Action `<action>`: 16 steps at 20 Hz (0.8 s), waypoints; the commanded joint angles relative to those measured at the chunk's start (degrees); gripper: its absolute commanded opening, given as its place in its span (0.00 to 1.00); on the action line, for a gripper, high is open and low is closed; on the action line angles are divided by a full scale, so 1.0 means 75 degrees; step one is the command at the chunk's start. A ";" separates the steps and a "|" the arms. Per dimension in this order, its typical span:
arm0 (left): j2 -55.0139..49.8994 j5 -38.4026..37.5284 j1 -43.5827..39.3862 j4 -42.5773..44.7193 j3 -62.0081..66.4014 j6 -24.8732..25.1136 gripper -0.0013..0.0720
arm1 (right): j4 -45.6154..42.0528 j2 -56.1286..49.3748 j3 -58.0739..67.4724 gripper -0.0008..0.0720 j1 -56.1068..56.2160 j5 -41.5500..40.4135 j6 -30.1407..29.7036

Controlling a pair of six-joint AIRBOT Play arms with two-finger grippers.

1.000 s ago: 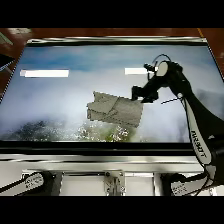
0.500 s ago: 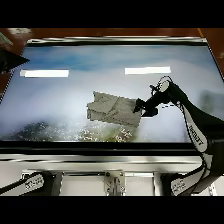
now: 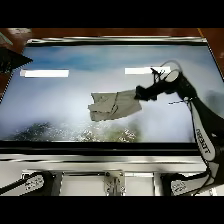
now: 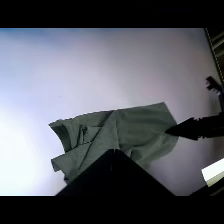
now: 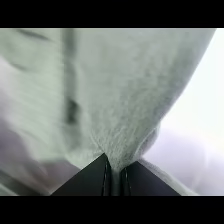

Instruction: Fold the shirts.

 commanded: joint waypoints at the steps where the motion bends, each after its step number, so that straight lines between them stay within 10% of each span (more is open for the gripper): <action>1: 0.0003 0.0000 -0.0058 -0.0003 -0.0003 0.0000 0.06 | 0.0082 0.0839 0.1990 0.09 -0.0035 -0.0551 0.1099; 6: 0.0000 -0.0009 -0.0431 -0.0003 -0.0003 0.0009 0.06 | 0.0204 0.0857 0.4572 0.09 -0.0539 0.1183 0.1944; 16: -0.0058 0.0000 -0.1003 0.0026 -0.0003 0.0236 0.06 | -0.1055 0.0912 0.4581 0.09 -0.2804 0.5082 0.2043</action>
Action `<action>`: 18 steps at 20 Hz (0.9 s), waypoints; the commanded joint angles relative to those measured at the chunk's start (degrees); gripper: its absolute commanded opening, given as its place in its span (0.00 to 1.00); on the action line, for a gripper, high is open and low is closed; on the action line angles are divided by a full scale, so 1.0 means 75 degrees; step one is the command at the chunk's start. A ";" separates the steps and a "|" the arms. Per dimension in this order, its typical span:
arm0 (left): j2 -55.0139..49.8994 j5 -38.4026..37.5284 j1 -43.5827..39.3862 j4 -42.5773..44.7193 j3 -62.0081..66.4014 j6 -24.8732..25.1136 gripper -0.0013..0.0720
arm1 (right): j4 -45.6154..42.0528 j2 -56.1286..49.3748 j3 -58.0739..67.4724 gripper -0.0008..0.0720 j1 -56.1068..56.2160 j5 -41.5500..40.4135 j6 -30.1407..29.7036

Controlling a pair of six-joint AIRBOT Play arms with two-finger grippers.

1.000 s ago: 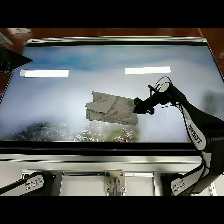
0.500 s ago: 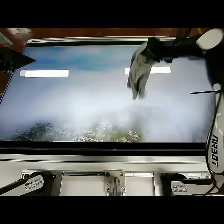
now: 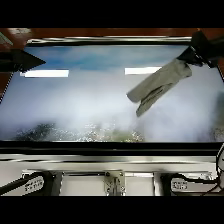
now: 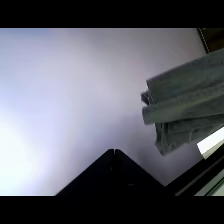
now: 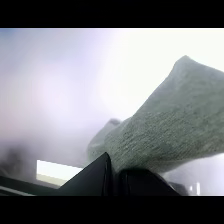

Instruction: Fold the shirts.

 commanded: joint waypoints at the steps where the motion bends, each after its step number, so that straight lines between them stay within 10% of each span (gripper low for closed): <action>1: -0.0012 0.0006 -0.0111 0.0015 -0.0003 0.0067 0.06 | -0.0758 -0.0009 0.0038 0.09 -0.0361 0.0860 -0.0087; 12: -0.0009 -0.0128 -0.0154 0.0009 -0.0003 0.0038 0.06 | -0.0729 -0.0326 0.0035 0.10 -0.0831 -0.1632 -0.1020; 18: 0.0006 -0.0685 -0.0154 0.0006 0.0000 -0.0726 0.06 | -0.2090 -0.0752 -0.1037 0.09 -0.2579 -0.1268 -0.1871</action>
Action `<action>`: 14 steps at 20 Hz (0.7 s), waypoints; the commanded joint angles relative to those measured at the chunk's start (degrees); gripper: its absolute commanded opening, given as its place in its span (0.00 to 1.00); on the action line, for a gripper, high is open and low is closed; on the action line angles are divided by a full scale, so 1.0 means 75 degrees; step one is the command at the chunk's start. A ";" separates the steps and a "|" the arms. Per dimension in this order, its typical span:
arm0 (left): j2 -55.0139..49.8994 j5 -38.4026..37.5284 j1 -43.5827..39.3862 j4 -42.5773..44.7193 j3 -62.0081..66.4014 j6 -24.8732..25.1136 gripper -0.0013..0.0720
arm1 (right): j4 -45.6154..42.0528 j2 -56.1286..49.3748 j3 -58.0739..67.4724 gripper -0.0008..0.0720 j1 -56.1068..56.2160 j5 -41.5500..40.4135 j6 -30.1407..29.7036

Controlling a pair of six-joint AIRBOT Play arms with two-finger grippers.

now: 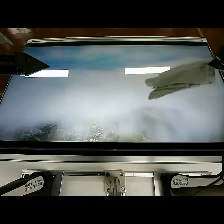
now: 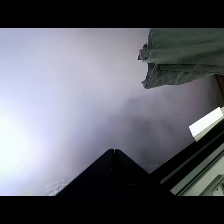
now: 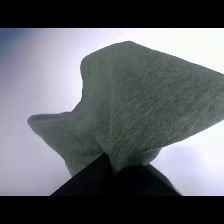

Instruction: Fold the shirts.

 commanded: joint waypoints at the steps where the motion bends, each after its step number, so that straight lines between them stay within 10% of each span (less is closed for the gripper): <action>1: 0.0009 -0.0210 0.0000 -0.0003 0.0000 -0.0667 0.06 | -0.0877 -0.0268 -0.0956 0.09 -0.1070 0.0108 -0.0673; 5: 0.0006 -0.0198 -0.0160 0.0003 0.0000 -0.0927 0.06 | -0.2457 -0.0370 -0.2576 0.09 -0.2439 0.0012 -0.0979; 14: 0.0000 -0.0119 -0.0790 0.0032 -0.0003 -0.0772 0.06 | -0.2031 0.0714 -0.5030 0.09 -0.6181 -0.0035 -0.0647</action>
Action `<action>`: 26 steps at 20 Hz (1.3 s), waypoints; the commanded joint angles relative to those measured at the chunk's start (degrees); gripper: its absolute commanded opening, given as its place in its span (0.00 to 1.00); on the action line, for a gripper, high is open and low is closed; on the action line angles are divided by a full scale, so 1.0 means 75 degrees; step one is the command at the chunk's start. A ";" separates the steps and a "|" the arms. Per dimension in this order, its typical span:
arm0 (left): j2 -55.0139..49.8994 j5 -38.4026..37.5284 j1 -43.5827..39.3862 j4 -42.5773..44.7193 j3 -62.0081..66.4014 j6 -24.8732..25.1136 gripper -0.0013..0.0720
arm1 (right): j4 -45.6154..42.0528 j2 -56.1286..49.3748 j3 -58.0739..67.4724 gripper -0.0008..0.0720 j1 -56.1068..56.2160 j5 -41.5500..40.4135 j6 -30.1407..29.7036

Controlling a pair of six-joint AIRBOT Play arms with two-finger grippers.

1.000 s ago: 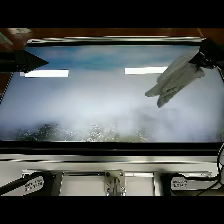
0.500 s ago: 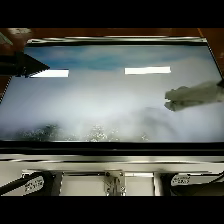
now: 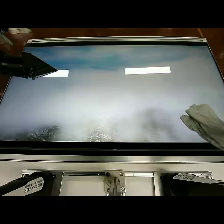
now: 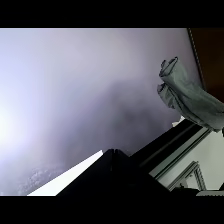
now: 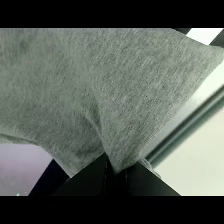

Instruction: Fold the shirts.

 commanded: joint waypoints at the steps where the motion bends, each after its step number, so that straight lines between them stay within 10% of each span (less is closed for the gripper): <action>1: -0.0003 0.0076 -0.0230 0.0032 -0.0003 0.0108 0.06 | 0.0364 0.0667 -0.1390 0.10 -0.1282 -0.0160 0.0073; 7: -0.0003 0.0073 -0.0338 0.0029 -0.0003 0.0312 0.06 | 0.0641 0.1352 -0.3716 0.13 -0.1475 -0.0446 -0.0201; 9: -0.0003 0.0070 -0.0338 0.0032 -0.0003 0.0405 0.06 | 0.0621 0.1585 -0.3605 0.87 -0.1475 -0.0335 -0.0571; 14: -0.0070 0.0711 -0.0338 0.1145 -0.0003 0.0504 0.06 | 0.0673 0.3016 -0.2069 0.90 -0.1419 -0.0746 0.0434; 18: -0.0519 0.1859 -0.0796 0.2197 0.0006 0.0321 0.06 | 0.1271 0.4354 -0.0734 0.90 0.0437 -0.3153 0.0344; 22: -0.1332 0.1588 -0.2649 0.6697 0.0006 -0.1988 0.07 | 0.0571 0.4459 -0.0866 0.90 0.4733 -0.2973 0.1078; 24: -0.1751 0.1032 -0.3203 0.6898 0.0006 -0.2468 0.98 | 0.0105 0.3873 -0.1134 0.90 0.6330 -0.1708 0.1341; 26: -0.1988 0.0560 -0.3445 0.6758 -0.0003 -0.2326 1.00 | 0.0038 0.3214 -0.1335 0.90 0.7201 -0.0784 0.1320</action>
